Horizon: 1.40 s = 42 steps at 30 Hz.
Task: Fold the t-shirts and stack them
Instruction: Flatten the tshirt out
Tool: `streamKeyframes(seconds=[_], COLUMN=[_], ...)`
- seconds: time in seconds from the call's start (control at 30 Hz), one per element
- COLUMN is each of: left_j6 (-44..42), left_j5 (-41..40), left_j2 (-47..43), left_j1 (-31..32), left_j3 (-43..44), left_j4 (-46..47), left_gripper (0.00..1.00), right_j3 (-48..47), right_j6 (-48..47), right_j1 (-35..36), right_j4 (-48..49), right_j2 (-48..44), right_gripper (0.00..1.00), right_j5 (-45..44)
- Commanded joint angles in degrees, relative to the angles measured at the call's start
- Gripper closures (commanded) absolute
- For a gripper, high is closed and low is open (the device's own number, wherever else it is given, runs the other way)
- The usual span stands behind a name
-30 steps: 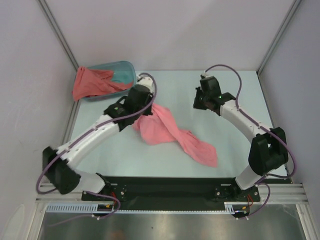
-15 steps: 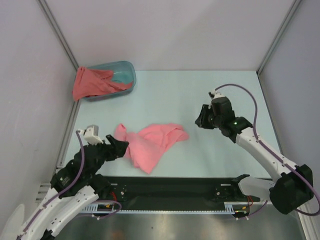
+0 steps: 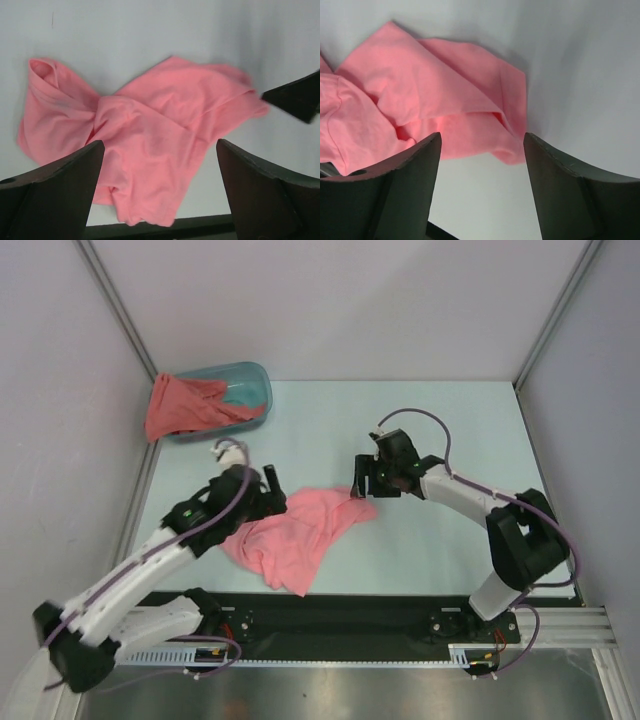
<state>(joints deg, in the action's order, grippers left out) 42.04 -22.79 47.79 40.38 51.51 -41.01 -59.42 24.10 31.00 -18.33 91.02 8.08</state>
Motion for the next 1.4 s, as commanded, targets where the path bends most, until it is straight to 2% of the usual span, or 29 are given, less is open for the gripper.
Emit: streamKeyframes(seconds=[0.0,0.03,0.17,0.23,0.27,0.33,0.67,0.7,0.73,0.8,0.83,0.9,0.93,0.97,1.03,1.2,1.23,1.37], left_j6=[-4.6,-4.8,-5.6,-7.0,-7.7,-10.5,-12.9,-12.9,-13.1,-13.5,-13.7,-14.4,-14.5,-14.8,-15.1,-16.3,-16.5,-18.0], left_j5=[-2.0,-3.4,-5.5,-4.0,-2.9,1.1,3.3,3.4,4.1,5.1,6.0,6.7,6.8,6.9,6.7,8.4,9.0,12.1], left_j2=[9.8,11.2,16.4,19.3,20.1,23.7,38.9,39.7,40.4,41.9,42.5,42.0,41.2,40.2,35.9,23.9,18.7,7.9], left_j1=[0.0,0.0,-1.3,-2.8,-3.4,-4.8,-8.0,-8.9,-9.3,-10.7,-11.1,-12.0,-12.2,-12.3,-12.3,-12.3,-12.4,-12.4], left_j3=[0.3,0.2,-1.5,-2.8,-3.2,-3.9,-3.8,-3.7,-3.6,-3.0,-2.6,-1.6,-1.4,-1.2,-0.6,2.5,3.0,8.1], left_j4=[2.1,2.6,7.6,10.9,12.1,15.1,19.6,20.1,21.1,21.6,21.9,21.9,21.7,21.6,21.2,18.7,18.8,19.4], left_gripper=[0.0,0.0,0.13,0.16,0.21,0.26,0.26,0.3,0.42,0.55,0.68,0.82,0.93,1.0,1.0,1.0,1.0,1.0], right_j3=[-5.3,-5.8,-7.5,-7.6,-7.6,-7.7,-9.4,-9.7,-10.0,-10.7,-10.7,-10.5,-10.4,-10.4,-10.3,-9.6,-9.4,-10.5], right_j6=[-2.9,-3.3,-3.6,-4.3,-4.6,-5.2,-6.4,-6.6,-6.6,-6.3,-6.1,-6.0,-6.0,-6.2,-6.7,-7.1,-7.2,-7.5], right_j1=[0.5,0.5,1.0,1.8,2.1,3.1,3.7,3.5,3.4,2.4,2.2,1.4,1.3,1.1,0.4,-1.1,-1.6,-2.4], right_j4=[1.2,1.2,1.5,2.2,2.3,3.0,4.2,4.3,4.3,4.3,4.3,4.3,4.2,3.8,3.0,-0.1,-0.6,-5.6], right_j2=[3.9,4.7,7.8,8.0,8.1,8.9,14.4,14.9,15.7,16.0,16.0,15.0,14.4,13.1,11.5,1.6,-0.2,-9.9], right_gripper=[0.27,0.27,0.28,0.3,0.3,0.34,0.4,0.43,0.46,0.53,0.57,0.7,0.76,0.91,1.0,1.0,1.0,1.0], right_j5=[-0.4,0.1,1.9,1.6,1.3,1.2,-0.2,-0.4,-0.4,-0.5,-0.5,-1.4,-1.9,-2.3,-3.5,-7.1,-7.6,-11.1])
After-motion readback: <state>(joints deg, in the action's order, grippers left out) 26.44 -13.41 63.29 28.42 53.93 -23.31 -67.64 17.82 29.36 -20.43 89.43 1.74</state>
